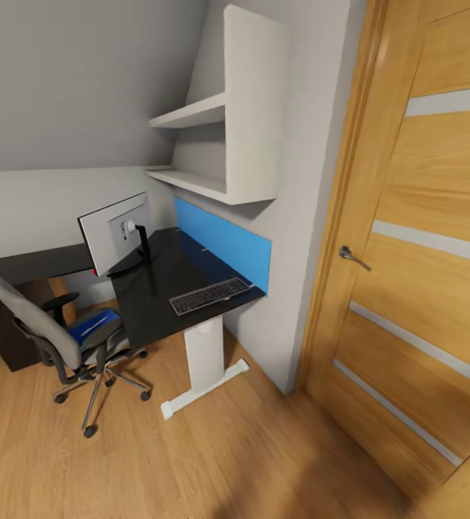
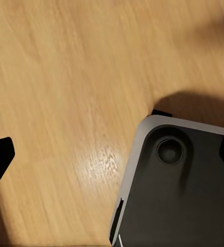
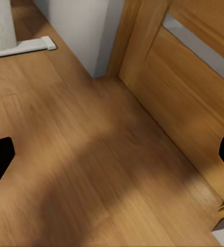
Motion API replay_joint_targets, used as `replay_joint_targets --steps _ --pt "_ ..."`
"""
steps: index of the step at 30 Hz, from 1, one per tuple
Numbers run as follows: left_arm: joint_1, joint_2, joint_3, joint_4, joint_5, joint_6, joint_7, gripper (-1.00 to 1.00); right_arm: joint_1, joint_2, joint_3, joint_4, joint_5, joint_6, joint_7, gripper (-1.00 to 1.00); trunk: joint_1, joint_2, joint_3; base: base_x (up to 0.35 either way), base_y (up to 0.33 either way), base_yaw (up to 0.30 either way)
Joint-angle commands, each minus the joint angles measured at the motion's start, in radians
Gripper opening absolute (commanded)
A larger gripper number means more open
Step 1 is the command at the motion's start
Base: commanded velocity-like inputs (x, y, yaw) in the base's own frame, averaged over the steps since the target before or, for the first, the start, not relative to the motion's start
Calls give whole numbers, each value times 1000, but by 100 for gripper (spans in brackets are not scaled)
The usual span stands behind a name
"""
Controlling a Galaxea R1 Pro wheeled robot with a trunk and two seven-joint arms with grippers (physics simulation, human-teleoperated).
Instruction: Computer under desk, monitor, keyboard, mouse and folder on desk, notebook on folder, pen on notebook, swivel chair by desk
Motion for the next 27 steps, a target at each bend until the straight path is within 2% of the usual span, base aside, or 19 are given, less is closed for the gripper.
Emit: replay_joint_targets --steps 1,12,20,27 --pt "0 0 -5 -1 2 -2 5 100 -1 0 4 0 8 0 -10 100 0 -1 -1 0 -134 285" --pt "0 0 -5 -1 2 -2 5 100 -1 0 4 0 8 -1 -10 100 0 -1 -1 -48 -187 285" --pt "0 0 -5 -1 2 -2 5 100 -1 0 4 0 8 -1 -10 100 0 -1 -1 -208 -257 285" --pt "0 1 -5 -1 2 -3 5 100 0 0 4 0 8 -1 -10 100 0 -1 -1 -255 -48 285"
